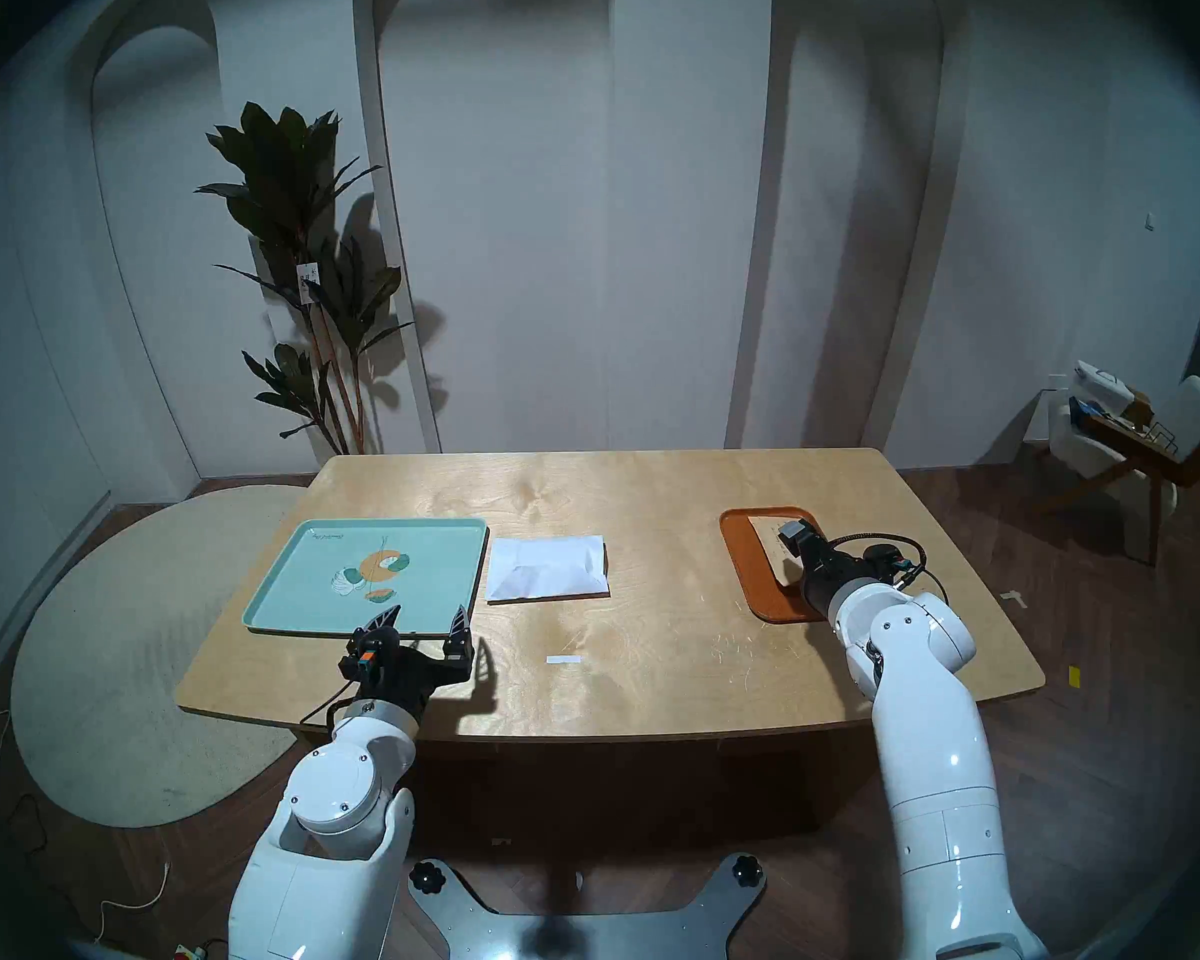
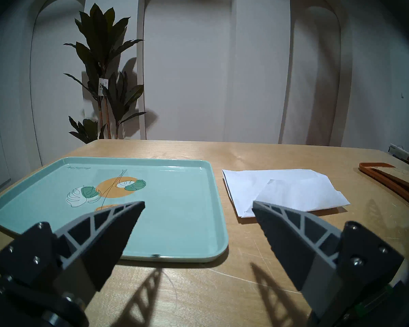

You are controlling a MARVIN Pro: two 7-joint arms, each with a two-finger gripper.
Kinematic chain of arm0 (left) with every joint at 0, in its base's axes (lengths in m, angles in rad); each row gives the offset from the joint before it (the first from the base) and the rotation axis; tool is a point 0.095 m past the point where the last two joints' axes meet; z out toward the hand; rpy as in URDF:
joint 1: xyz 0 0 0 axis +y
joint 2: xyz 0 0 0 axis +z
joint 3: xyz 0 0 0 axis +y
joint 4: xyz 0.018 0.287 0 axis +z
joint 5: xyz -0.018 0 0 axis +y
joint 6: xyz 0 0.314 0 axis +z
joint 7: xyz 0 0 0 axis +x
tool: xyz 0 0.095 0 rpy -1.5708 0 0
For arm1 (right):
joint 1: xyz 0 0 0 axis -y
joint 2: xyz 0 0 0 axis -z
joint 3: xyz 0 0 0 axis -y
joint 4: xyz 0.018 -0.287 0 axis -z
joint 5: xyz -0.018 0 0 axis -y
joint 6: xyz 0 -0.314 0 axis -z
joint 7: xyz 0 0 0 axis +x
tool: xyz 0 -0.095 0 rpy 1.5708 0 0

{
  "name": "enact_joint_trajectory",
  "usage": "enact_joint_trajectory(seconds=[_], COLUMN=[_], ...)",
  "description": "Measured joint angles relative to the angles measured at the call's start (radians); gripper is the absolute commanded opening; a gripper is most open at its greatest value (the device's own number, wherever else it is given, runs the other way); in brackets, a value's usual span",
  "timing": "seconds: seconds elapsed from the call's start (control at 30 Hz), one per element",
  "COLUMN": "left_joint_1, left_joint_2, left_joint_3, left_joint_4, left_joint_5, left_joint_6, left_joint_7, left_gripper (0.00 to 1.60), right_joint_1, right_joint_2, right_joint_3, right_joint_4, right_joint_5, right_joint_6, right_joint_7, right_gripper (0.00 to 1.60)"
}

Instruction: Sort the mail into the trays, one tray per recipient

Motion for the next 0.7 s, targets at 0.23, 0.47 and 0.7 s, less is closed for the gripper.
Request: enact_joint_trajectory(seconds=[0.23, 0.47, 0.7], left_joint_1=[0.0, 0.0, 0.0], left_joint_2=[0.0, 0.0, 0.0], left_joint_3=[0.0, 0.0, 0.0], left_joint_4=[0.001, 0.001, 0.001], left_joint_5=[0.0, 0.0, 0.0], left_joint_6=[0.0, 0.0, 0.0], left_joint_7=[0.0, 0.0, 0.0], left_gripper=[1.6, 1.6, 1.6], right_joint_1=[-0.073, -0.164, -0.236], right_joint_2=[-0.029, -0.049, -0.051], right_joint_3=[-0.043, -0.092, -0.145], right_joint_4=[-0.087, -0.174, -0.25], right_joint_5=[0.021, 0.033, 0.007], right_joint_6=[0.029, 0.067, 0.081], right_joint_7=[-0.003, -0.004, -0.004], right_gripper=[1.6, 1.6, 1.6])
